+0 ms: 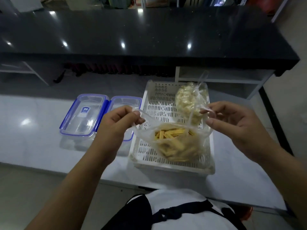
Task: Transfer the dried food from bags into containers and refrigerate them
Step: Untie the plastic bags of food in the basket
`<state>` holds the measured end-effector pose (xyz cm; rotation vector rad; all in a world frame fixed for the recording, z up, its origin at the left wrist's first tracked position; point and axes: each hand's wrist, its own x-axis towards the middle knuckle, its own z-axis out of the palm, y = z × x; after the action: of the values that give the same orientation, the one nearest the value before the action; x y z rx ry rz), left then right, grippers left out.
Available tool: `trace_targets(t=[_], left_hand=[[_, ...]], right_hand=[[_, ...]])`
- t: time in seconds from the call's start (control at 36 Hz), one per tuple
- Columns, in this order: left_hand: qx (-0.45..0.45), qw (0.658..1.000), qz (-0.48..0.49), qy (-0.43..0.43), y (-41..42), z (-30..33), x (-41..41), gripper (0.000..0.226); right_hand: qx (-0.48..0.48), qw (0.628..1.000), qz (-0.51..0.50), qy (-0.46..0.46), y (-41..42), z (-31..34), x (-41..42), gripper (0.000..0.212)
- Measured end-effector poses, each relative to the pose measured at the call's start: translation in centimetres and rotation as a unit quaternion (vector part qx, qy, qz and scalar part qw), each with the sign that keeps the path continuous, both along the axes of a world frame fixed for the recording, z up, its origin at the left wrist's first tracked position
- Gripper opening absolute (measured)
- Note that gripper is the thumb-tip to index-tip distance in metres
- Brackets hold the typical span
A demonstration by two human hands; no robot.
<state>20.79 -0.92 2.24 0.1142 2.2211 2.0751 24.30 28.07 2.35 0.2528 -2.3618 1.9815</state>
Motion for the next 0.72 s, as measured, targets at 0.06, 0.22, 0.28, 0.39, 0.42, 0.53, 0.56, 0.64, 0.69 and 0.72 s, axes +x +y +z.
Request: trace_targets(t=[0.06, 0.22, 0.28, 0.39, 0.42, 0.53, 0.56, 0.64, 0.69, 0.72], left_hand=[[0.054, 0.997, -0.054, -0.02, -0.5, 1.0, -0.3, 0.012], [0.062, 0.987, -0.139, -0.042, -1.5, 2.6, -1.2, 0.014], [0.088, 0.979, -0.169, -0.071, -1.4, 2.7, -1.0, 0.022], [0.189, 0.955, -0.185, -0.135, -1.3, 3.0, -0.7, 0.041], [0.203, 0.951, -0.187, -0.14, -1.4, 3.1, -0.6, 0.043], [0.215, 0.941, -0.221, -0.138, -1.8, 3.8, -0.4, 0.048], [0.211, 0.94, -0.234, -0.134, -1.9, 4.0, -0.3, 0.05], [0.191, 0.941, -0.253, -0.118, -2.2, 4.2, 0.0, 0.052], [0.176, 0.946, -0.254, -0.101, -2.6, 4.0, 0.3, 0.051], [0.166, 0.948, -0.255, -0.09, -2.8, 3.9, 0.4, 0.051]], right_hand=[[0.011, 1.0, 0.002, 0.006, -0.3, 1.0, 0.3, 0.004], [0.242, 0.956, -0.124, 0.114, -1.1, 2.8, 1.5, 0.016], [0.24, 0.941, -0.193, 0.14, -1.6, 2.7, 1.6, 0.014], [0.056, 0.958, -0.263, 0.095, -2.4, 2.5, 1.3, 0.01], [0.007, 0.961, -0.263, 0.084, -2.7, 2.6, 1.2, 0.013], [-0.072, 0.965, -0.245, 0.055, -3.3, 3.1, 1.1, 0.014], [-0.077, 0.967, -0.238, 0.049, -3.4, 3.3, 1.2, 0.01], [-0.101, 0.969, -0.222, 0.03, -3.4, 3.6, 1.7, 0.019], [-0.102, 0.969, -0.223, 0.027, -3.3, 3.7, 2.1, 0.037], [-0.096, 0.97, -0.224, 0.025, -3.3, 3.6, 2.5, 0.043]])
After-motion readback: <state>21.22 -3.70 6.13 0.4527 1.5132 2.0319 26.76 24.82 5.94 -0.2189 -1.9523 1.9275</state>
